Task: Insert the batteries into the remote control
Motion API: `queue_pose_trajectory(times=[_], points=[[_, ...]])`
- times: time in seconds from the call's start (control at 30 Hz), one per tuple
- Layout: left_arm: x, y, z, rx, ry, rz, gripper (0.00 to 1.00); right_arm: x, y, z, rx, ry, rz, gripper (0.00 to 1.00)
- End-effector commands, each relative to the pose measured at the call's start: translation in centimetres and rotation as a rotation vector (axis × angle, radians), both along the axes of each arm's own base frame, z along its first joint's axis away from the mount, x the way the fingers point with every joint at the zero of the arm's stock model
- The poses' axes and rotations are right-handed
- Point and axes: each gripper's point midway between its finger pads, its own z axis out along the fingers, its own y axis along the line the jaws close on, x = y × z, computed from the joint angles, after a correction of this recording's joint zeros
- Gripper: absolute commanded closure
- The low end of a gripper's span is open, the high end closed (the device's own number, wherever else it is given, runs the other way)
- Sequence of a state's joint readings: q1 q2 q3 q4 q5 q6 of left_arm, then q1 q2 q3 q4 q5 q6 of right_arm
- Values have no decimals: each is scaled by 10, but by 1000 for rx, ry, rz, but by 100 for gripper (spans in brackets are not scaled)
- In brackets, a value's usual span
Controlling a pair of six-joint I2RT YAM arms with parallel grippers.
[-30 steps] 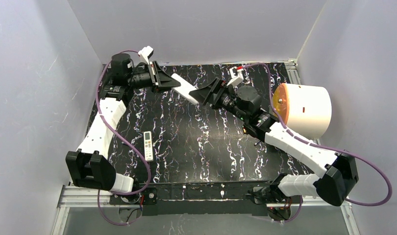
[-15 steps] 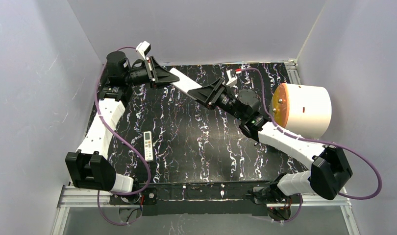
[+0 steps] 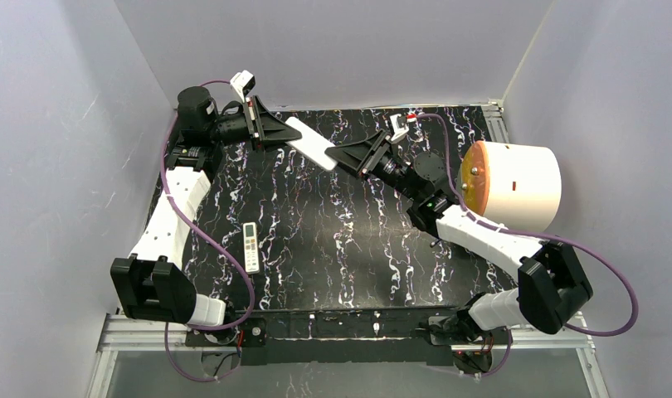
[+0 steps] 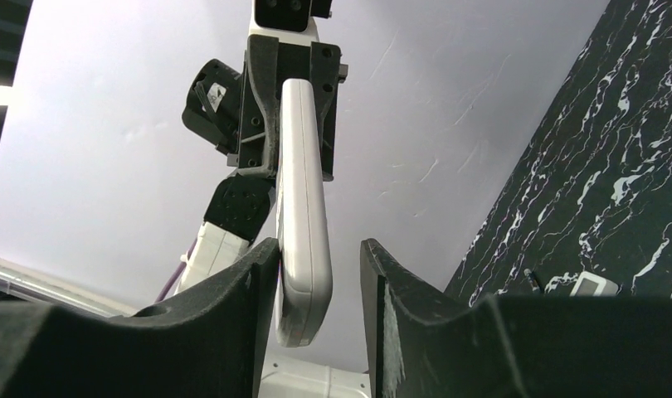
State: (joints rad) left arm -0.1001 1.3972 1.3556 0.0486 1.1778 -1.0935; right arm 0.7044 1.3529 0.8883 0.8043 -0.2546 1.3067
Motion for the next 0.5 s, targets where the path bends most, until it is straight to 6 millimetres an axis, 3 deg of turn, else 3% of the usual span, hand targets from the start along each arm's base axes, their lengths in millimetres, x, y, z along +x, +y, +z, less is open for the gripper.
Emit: queue_pose_trajectory(times=[0.0, 0.27, 0.33, 0.47], points=[[-10, 2, 12, -10, -35, -1, 100, -8, 2, 26, 63, -79, 46, 52], [-6, 3, 12, -19, 1, 39, 100, -11, 6, 28, 99, -87, 93, 64], [-7, 3, 13, -21, 3, 36, 100, -11, 7, 24, 97, -82, 97, 70], [-7, 5, 22, -24, -25, 62, 100, -11, 5, 10, 70, -93, 79, 73]])
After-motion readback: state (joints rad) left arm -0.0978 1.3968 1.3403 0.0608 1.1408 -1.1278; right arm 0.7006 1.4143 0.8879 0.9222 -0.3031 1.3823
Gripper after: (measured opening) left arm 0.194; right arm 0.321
